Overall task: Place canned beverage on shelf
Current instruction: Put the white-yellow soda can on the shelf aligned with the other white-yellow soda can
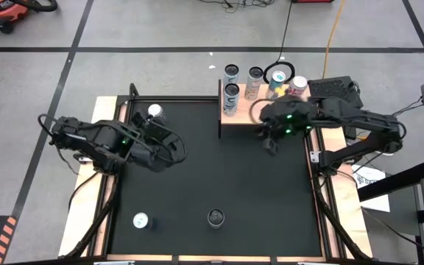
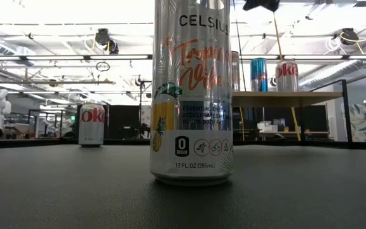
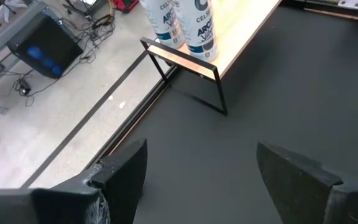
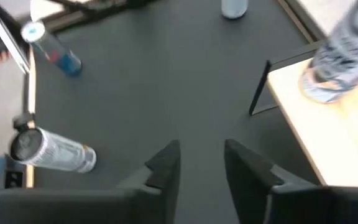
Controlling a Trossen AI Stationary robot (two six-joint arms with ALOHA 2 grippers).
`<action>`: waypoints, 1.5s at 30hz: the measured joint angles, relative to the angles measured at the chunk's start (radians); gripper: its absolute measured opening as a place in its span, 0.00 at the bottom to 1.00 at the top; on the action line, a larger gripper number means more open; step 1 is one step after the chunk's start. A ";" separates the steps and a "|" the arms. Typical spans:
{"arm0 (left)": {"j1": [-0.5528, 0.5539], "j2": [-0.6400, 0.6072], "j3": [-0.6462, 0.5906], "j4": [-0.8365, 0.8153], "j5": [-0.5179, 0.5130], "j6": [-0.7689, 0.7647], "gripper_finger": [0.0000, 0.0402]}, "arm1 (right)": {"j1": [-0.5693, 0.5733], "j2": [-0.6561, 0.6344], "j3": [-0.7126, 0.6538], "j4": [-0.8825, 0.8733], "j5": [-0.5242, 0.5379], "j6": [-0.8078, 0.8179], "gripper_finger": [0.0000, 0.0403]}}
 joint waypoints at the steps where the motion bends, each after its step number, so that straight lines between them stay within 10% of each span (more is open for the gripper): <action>1: 0.000 0.000 -0.001 0.001 -0.001 0.000 0.74 | 0.009 0.017 0.000 0.000 0.000 -0.009 0.30; 11: 0.000 0.000 -0.001 0.000 -0.015 0.007 0.74 | 0.062 0.108 0.000 -0.004 -0.116 -0.016 0.50; 45: 0.000 0.000 -0.001 -0.011 0.039 0.036 0.74 | 0.141 0.137 0.000 0.123 -0.127 -0.005 0.49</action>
